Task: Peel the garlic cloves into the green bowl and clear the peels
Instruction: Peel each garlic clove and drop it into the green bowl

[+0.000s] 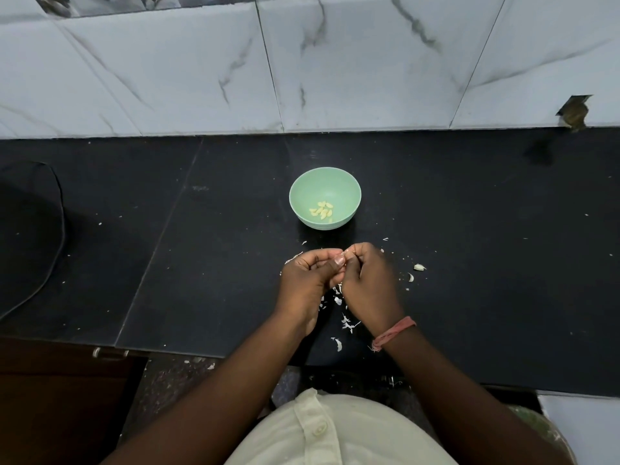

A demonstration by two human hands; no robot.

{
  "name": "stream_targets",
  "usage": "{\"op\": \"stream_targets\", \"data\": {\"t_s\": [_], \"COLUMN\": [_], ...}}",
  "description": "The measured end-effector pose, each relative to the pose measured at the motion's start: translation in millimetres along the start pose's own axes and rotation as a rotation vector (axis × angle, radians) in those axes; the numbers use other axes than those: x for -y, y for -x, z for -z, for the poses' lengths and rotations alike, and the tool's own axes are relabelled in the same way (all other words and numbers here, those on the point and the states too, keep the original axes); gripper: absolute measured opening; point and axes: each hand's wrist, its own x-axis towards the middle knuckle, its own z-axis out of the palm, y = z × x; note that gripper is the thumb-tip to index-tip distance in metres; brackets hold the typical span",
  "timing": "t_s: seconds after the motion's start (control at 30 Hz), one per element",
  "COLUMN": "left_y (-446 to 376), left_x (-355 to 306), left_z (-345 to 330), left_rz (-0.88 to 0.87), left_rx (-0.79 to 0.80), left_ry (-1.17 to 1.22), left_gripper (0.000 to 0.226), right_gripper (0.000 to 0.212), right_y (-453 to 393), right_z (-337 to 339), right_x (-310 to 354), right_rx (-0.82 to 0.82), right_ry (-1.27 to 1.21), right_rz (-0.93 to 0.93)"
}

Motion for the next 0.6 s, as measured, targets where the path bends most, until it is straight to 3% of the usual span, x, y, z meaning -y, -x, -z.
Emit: {"op": "stream_targets", "data": {"t_s": [0.27, 0.6], "left_y": [3.1, -2.0], "left_x": [-2.1, -7.5], "left_z": [-0.5, 3.5], "left_rz": [0.026, 0.158], "left_rx": [0.032, 0.016], "left_ry": [0.082, 0.224], "left_gripper": [0.026, 0.023], "right_gripper": [0.006, 0.005], "right_y": [0.0, -4.4], "right_z": [-0.5, -3.9], "right_x": [1.7, -2.7], "right_rx": [-0.04, -0.123], "right_ry": [0.032, -0.205], "right_rz": [0.055, -0.033]}}
